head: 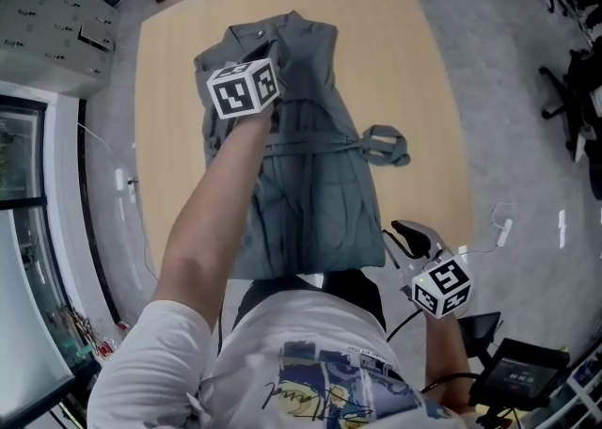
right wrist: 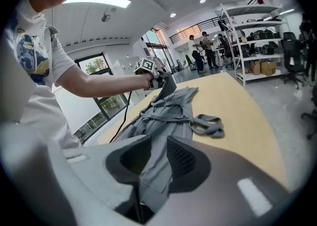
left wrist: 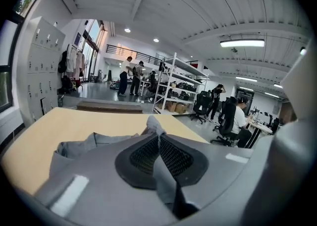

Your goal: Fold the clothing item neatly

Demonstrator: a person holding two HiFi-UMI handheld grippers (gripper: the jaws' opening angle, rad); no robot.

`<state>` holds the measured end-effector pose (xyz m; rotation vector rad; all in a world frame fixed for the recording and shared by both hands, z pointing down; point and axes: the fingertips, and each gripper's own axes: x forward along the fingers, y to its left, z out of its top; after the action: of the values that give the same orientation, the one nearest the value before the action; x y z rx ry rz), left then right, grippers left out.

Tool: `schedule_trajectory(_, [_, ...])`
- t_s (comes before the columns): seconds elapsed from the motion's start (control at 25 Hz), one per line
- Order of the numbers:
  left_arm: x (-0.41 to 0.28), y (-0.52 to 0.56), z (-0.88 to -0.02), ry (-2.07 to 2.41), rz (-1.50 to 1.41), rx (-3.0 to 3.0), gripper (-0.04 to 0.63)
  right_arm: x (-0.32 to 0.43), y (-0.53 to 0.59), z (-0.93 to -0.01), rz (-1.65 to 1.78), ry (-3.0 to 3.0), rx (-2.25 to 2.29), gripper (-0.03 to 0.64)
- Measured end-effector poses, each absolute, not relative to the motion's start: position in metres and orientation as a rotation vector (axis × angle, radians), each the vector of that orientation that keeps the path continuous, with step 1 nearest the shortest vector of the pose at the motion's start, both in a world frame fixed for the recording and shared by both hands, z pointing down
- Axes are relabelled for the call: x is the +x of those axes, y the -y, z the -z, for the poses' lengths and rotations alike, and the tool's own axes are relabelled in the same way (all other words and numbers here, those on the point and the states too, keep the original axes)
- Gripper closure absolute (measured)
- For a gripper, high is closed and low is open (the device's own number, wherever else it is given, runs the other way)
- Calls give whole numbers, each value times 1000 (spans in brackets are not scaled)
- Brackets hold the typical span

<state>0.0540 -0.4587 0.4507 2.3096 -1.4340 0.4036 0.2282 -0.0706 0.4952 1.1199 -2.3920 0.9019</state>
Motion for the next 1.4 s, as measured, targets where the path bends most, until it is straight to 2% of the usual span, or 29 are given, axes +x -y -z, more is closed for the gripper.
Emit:
schedule_trajectory(0.48, [109,442,-521,1327,-581,2291,558,256,67,-517,-962,2356,1139,518])
schedule_trajectory(0.88, [115,420,-516,1213,-615,2336,443,247,72,-512,-926,2396,1108,518])
schedule_trajectory(1.12, [103,403,-497,1216,-573,2362,443,241,75,-509,-898,2419,1072,518])
schedule_trajectory(1.4, [49,378,-472,1279,-494,2315,443,228,83,-506,-853,2432,1011,518])
